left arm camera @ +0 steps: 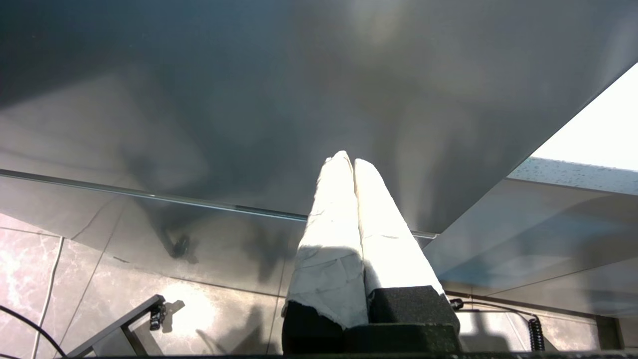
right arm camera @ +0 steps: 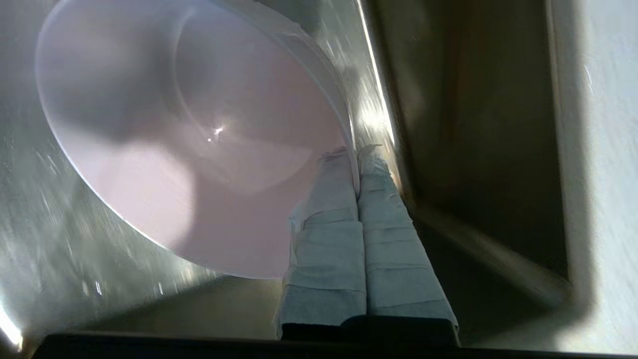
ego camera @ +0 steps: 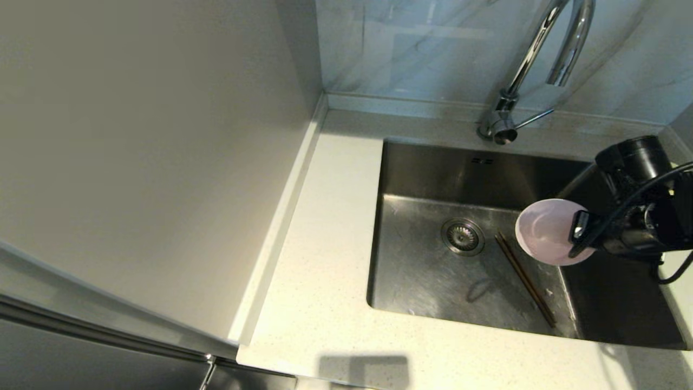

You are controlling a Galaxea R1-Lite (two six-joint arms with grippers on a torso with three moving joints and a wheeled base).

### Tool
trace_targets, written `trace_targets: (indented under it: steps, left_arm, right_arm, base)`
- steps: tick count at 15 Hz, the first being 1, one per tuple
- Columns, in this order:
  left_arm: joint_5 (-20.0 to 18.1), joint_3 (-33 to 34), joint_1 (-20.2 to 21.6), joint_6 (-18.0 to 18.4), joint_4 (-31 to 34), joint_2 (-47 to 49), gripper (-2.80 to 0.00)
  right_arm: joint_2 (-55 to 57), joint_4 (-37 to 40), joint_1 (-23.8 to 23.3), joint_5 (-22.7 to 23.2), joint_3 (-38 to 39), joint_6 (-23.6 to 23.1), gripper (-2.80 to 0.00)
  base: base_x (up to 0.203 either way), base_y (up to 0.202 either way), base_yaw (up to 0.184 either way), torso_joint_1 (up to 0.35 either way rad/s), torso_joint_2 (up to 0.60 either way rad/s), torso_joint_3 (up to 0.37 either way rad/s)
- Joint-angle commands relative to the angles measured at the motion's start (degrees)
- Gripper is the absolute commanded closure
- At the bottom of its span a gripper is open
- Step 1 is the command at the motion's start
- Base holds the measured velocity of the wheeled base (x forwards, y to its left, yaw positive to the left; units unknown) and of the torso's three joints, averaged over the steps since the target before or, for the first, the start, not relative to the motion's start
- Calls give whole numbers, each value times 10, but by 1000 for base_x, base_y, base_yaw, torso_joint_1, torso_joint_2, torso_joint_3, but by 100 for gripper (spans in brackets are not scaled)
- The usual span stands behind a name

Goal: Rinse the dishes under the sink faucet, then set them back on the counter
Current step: Put a bowl into the sink

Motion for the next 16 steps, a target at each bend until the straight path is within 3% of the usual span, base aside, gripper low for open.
trace_targets:
  steps: [1, 7, 16]
  left_arm:
    - [0, 0, 0, 0, 0, -2, 0]
    - [0, 0, 0, 0, 0, -2, 0]
    - [0, 0, 0, 0, 0, -2, 0]
  right_arm:
    - [42, -16, 30, -32, -14, 0, 0]
    - [143, -59, 90, -80, -51, -1, 0]
    - [257, -28, 129, -72, -171, 6, 0]
  base:
    - [0, 0, 0, 0, 0, 0]
    - [0, 0, 0, 0, 0, 0]
    - [0, 0, 0, 0, 0, 0]
